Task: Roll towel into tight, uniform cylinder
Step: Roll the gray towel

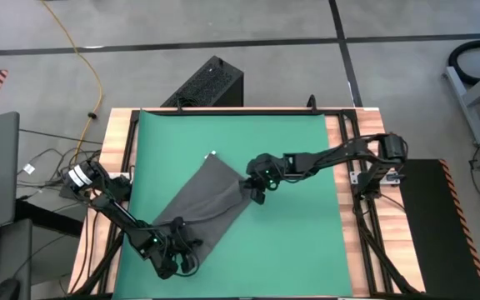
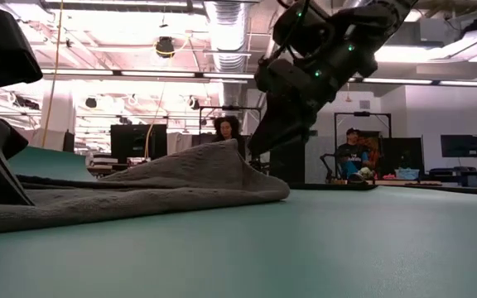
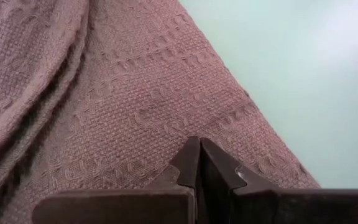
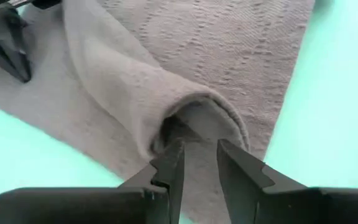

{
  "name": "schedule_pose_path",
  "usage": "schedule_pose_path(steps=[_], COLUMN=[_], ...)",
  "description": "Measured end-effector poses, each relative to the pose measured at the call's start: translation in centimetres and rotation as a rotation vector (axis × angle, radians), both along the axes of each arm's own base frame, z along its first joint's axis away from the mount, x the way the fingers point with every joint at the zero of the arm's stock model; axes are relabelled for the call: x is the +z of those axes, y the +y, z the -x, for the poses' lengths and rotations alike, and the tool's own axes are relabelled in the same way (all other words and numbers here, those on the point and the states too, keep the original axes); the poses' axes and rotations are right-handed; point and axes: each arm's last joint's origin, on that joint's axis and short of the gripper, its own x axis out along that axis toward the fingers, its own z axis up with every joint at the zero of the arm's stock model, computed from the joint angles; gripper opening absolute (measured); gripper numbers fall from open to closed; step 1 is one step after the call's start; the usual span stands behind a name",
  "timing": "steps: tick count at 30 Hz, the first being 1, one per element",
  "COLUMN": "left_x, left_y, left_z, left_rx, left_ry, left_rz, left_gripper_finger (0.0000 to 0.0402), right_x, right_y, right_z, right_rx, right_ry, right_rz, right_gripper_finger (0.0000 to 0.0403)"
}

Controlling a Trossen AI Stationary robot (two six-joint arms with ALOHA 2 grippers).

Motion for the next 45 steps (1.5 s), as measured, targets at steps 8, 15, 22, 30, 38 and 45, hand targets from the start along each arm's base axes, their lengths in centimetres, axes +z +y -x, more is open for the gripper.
schedule_pose_path(steps=[8, 15, 22, 30, 38, 45], left_x=[0.0, -0.1, -0.1, -0.1, -0.1, -0.1], left_y=[0.1, 0.1, 0.1, 0.2, 0.1, 0.2], left_z=[-0.1, -0.1, -0.1, -0.1, -0.1, -0.1], left_rx=[0.024, 0.024, 0.021, 0.024, 0.025, 0.021], left_ry=[-0.003, -0.001, 0.001, 0.001, -0.002, -0.001], left_rz=[0.015, 0.014, 0.010, 0.012, 0.013, 0.003], left_gripper_finger=[0.0000, 0.0000, 0.0000, 0.0000, 0.0000, 0.0000], right_x=[-1.8, -2.8, -2.4, -2.6, -4.1, -3.7], right_y=[3.2, 3.1, 2.1, 2.6, 2.2, 2.3], right_z=[-0.5, -1.2, -1.5, -1.6, -1.9, -2.5], right_rx=[0.091, 0.073, 0.073, 0.087, 0.064, 0.085], right_ry=[0.044, 0.027, -0.022, -0.023, 0.005, -0.057], right_rz=[-0.001, 0.010, 0.012, -0.018, -0.042, -0.064], right_gripper_finger=[0.0120, 0.0120, 0.0120, 0.0120, 0.0120, 0.0120])
